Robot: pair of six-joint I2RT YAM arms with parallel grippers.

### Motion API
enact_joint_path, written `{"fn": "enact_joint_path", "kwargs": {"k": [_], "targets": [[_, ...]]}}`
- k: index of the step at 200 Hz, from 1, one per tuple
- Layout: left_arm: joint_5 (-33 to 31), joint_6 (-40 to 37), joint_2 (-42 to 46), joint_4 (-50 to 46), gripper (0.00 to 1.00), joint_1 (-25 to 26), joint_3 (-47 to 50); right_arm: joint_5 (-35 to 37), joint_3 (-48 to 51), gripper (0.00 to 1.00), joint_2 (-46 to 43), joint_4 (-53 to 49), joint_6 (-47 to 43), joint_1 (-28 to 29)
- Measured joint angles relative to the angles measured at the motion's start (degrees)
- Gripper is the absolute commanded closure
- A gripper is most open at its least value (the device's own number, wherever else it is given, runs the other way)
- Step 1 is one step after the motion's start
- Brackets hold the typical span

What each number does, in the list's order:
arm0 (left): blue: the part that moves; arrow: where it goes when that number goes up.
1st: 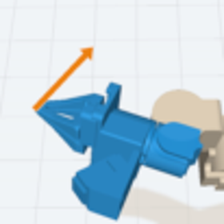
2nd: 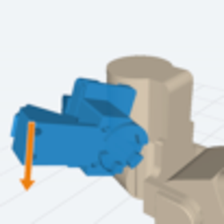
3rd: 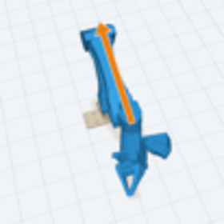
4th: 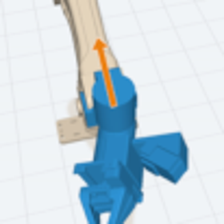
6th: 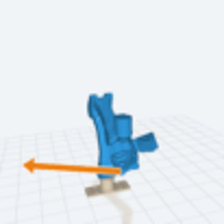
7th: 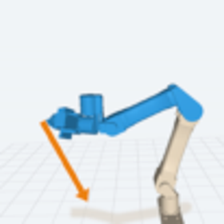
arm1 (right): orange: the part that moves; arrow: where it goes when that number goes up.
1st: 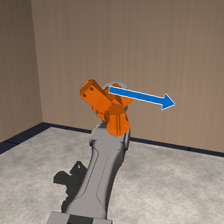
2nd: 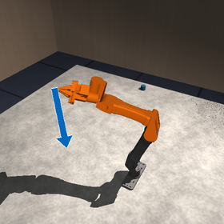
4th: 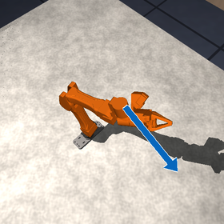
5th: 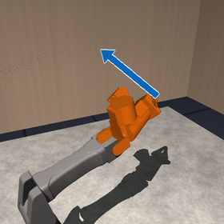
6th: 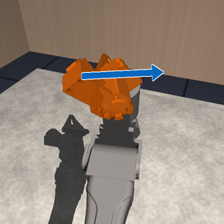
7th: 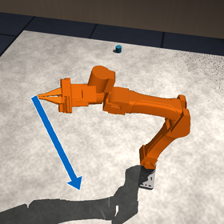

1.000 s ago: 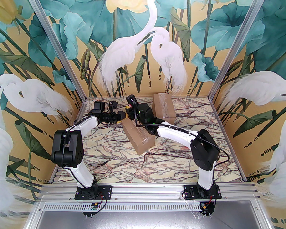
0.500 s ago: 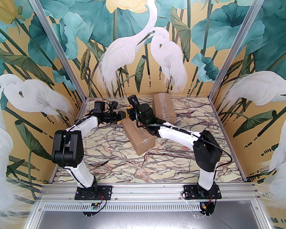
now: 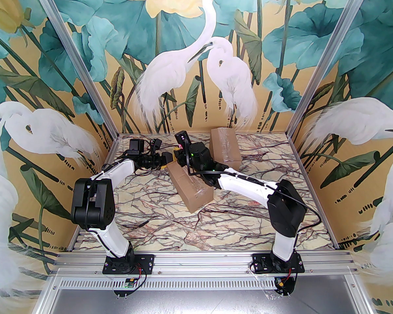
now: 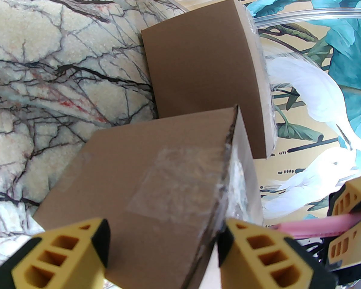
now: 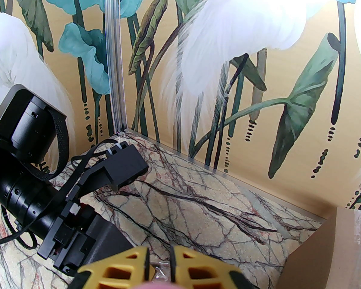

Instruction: Unpack the express box

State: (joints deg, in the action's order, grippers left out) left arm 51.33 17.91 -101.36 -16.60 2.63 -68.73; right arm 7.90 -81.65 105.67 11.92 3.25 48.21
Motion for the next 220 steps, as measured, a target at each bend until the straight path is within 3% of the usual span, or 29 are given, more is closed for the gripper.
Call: {"fn": "enact_joint_path", "kwargs": {"k": [220], "targets": [[-2.19,2.54,1.66,1.46,0.42,0.09,1.62,1.38,3.67,1.0,-5.75,-6.21,1.51,0.98]]}}
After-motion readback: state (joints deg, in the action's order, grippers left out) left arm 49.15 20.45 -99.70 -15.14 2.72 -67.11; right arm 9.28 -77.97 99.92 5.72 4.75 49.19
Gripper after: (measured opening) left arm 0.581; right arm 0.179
